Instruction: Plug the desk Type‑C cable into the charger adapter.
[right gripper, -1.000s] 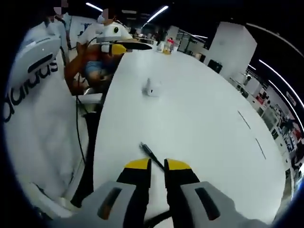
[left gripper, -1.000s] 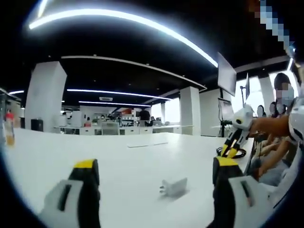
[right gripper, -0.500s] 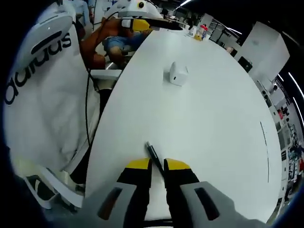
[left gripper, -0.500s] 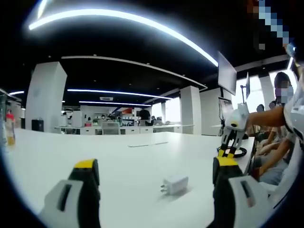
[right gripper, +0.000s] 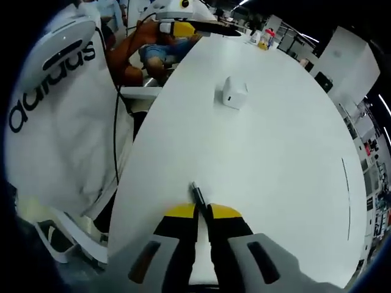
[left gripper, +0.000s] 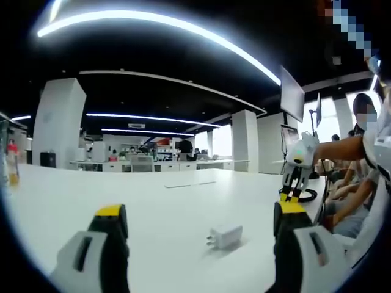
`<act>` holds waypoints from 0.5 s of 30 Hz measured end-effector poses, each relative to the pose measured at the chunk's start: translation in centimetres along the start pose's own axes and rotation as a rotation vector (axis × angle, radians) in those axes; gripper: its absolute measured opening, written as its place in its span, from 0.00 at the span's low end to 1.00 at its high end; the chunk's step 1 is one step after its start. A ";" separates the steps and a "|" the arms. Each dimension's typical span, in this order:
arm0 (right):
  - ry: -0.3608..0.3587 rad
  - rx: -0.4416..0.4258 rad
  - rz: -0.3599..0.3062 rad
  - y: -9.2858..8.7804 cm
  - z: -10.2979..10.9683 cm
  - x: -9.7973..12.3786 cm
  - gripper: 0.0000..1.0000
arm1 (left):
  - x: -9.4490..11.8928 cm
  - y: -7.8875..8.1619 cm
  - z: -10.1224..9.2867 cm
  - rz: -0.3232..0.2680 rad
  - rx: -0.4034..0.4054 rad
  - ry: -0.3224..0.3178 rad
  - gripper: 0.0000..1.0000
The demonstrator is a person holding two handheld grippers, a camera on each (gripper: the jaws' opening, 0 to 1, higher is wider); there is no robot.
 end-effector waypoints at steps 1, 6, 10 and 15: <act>0.002 -0.003 -0.004 0.0 0.0 0.0 0.05 | 0.0 0.0 0.0 0.001 0.000 -0.001 0.99; -0.001 0.015 -0.002 0.0 -0.1 0.0 0.04 | -0.1 -0.1 0.0 0.004 0.002 -0.002 0.99; -0.009 0.038 0.011 0.2 -0.1 0.0 0.03 | -0.2 -0.1 -0.1 0.007 0.004 -0.006 0.99; -0.028 0.033 -0.007 0.4 -0.3 0.2 0.02 | -0.4 0.0 0.0 0.017 -0.026 -0.012 0.99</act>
Point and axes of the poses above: the point that each gripper's makers call its tool centre point, and the gripper's own axes: x roughly backward along the fingers, z roughly to its left, y roughly out of its top, the point moved 9 cm from there along x, roughly backward along the fingers, and after that the axes turned 15 degrees about z, right-handed, at the moved point
